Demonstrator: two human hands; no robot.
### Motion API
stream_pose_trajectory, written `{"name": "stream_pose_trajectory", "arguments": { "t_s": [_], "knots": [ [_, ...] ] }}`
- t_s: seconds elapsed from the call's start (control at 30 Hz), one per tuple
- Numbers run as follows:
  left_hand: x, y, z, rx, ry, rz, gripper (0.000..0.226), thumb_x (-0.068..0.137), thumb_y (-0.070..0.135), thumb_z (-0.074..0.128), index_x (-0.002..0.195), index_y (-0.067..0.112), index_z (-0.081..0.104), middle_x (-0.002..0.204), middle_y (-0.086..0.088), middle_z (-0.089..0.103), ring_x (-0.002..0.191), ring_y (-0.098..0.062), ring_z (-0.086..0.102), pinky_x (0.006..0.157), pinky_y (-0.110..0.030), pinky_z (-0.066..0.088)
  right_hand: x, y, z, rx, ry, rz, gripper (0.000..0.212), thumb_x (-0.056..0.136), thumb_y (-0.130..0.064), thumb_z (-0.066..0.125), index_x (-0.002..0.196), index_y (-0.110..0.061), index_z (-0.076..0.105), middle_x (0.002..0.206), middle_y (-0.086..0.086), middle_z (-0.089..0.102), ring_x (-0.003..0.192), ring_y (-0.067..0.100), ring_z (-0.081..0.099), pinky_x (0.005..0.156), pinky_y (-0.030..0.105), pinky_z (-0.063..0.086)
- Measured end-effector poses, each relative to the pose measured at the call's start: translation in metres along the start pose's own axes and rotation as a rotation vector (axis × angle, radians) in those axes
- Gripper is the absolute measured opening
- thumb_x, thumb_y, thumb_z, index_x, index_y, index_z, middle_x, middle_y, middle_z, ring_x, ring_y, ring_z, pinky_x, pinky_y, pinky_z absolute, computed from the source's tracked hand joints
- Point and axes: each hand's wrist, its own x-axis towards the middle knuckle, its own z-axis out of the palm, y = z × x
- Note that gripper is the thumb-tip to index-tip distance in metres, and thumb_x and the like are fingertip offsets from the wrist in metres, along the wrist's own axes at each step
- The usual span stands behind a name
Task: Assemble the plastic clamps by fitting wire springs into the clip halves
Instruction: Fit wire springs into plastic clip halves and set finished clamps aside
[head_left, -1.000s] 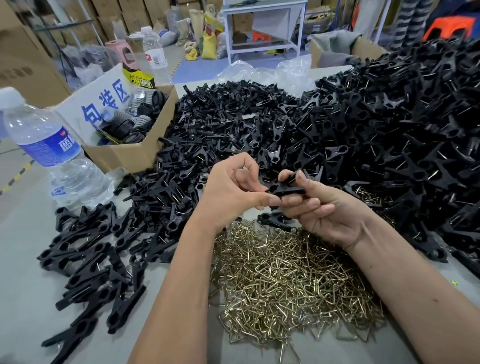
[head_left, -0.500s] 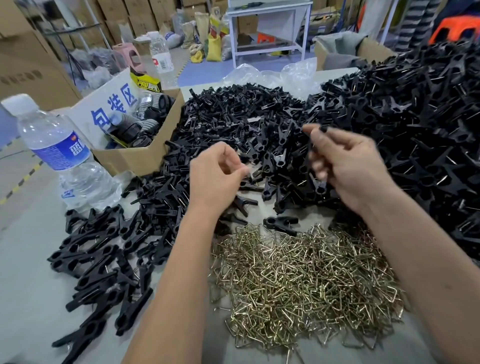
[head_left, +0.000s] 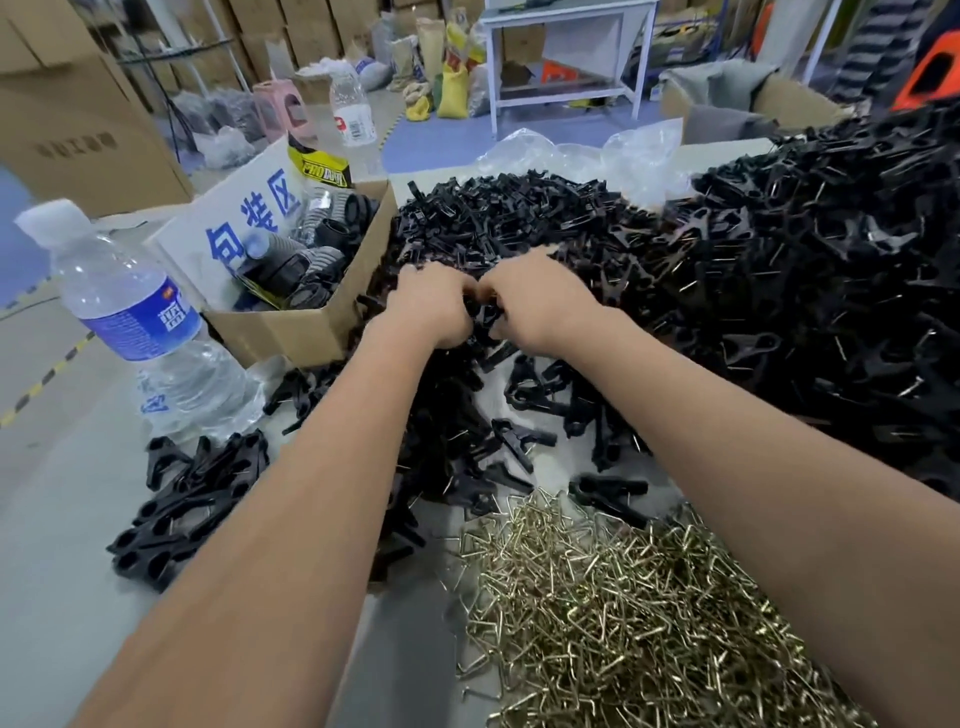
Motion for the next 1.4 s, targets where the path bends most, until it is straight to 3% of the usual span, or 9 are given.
{"name": "stream_pose_trajectory", "arguments": {
  "t_s": [0.2,0.37,0.6,0.77,0.93,1.03,1.17,1.3,1.4],
  "knots": [
    [0.0,-0.007,0.004,-0.141,0.149,-0.021,0.026,0.084,0.01,0.066,0.102,0.028,0.074,0.111,-0.005,0.065,0.111,-0.034,0.062,0.091,-0.045,0.052,0.018,0.0,0.014,-0.014,-0.103,-0.086,0.028,0.084,-0.01,0.071,0.111,-0.011,0.064,0.112,0.014,0.068,0.106,0.035,0.063,0.084,0.04,0.053],
    [-0.005,-0.015,0.003,-0.25,0.283,-0.083,0.027,0.081,0.001,0.079,0.081,0.029,0.077,0.099,-0.002,0.074,0.093,-0.024,0.068,0.075,-0.032,0.051,0.02,0.018,0.02,0.063,-0.076,-0.008,0.041,0.087,-0.026,0.083,0.115,-0.011,0.057,0.116,0.013,0.061,0.106,0.034,0.06,0.081,0.036,0.046],
    [-0.016,-0.012,0.001,-0.383,0.44,-0.088,0.007,0.083,0.022,0.087,0.088,0.024,0.081,0.091,0.002,0.074,0.086,-0.019,0.068,0.08,-0.033,0.054,0.002,0.032,0.015,0.477,0.266,0.106,0.014,0.099,-0.022,0.069,0.098,-0.014,0.081,0.069,-0.015,0.06,0.068,0.003,0.055,0.087,0.03,0.048],
    [-0.027,-0.004,0.006,-0.51,0.513,-0.097,0.005,0.087,0.026,0.083,0.085,0.023,0.081,0.086,0.005,0.072,0.081,-0.014,0.065,0.077,-0.03,0.051,-0.027,0.035,0.013,1.034,0.227,0.189,0.02,0.103,-0.015,0.063,0.092,-0.01,0.079,0.075,0.005,0.062,0.066,0.013,0.057,0.059,0.027,0.05],
    [-0.038,0.008,0.014,-0.474,0.495,-0.12,0.01,0.092,0.025,0.079,0.085,0.019,0.083,0.106,-0.008,0.076,0.125,-0.031,0.056,0.099,-0.042,0.05,-0.067,0.035,0.012,1.245,0.161,0.195,0.025,0.105,-0.016,0.06,0.091,-0.011,0.08,0.075,0.005,0.064,0.068,0.013,0.059,0.053,0.019,0.046],
    [-0.047,0.014,0.02,-0.466,0.529,-0.093,0.01,0.092,0.026,0.079,0.086,0.02,0.084,0.1,-0.005,0.076,0.125,-0.033,0.051,0.102,-0.041,0.046,-0.09,0.032,0.015,1.287,0.174,0.211,0.025,0.106,-0.018,0.058,0.093,-0.011,0.079,0.077,0.009,0.058,0.068,0.017,0.052,0.051,0.018,0.043],
    [-0.065,0.03,0.027,-0.381,0.435,0.062,0.021,0.096,0.033,0.073,0.117,0.035,0.078,0.137,-0.001,0.061,0.134,-0.027,0.041,0.116,-0.042,0.034,-0.115,0.029,0.018,1.345,0.204,0.18,0.024,0.107,-0.017,0.056,0.096,-0.012,0.077,0.072,0.001,0.065,0.058,0.017,0.057,0.04,0.019,0.038],
    [-0.095,0.049,0.029,-1.122,0.117,0.219,0.017,0.102,0.017,0.065,0.109,0.016,0.08,0.093,0.001,0.076,0.09,-0.018,0.07,0.092,-0.038,0.058,-0.129,0.036,0.019,1.216,0.321,0.191,0.014,0.102,-0.019,0.066,0.096,-0.02,0.079,0.062,-0.006,0.066,0.051,0.012,0.061,0.04,0.02,0.043],
    [-0.109,0.055,0.037,-1.361,-0.059,0.229,0.027,0.093,0.002,0.074,0.115,0.017,0.076,0.081,-0.002,0.077,0.08,-0.016,0.075,0.077,-0.029,0.061,-0.138,0.039,0.019,1.242,0.353,0.182,0.002,0.094,-0.022,0.077,0.096,-0.022,0.077,0.069,0.002,0.072,0.053,0.013,0.063,0.042,0.019,0.044]
  ]
}}
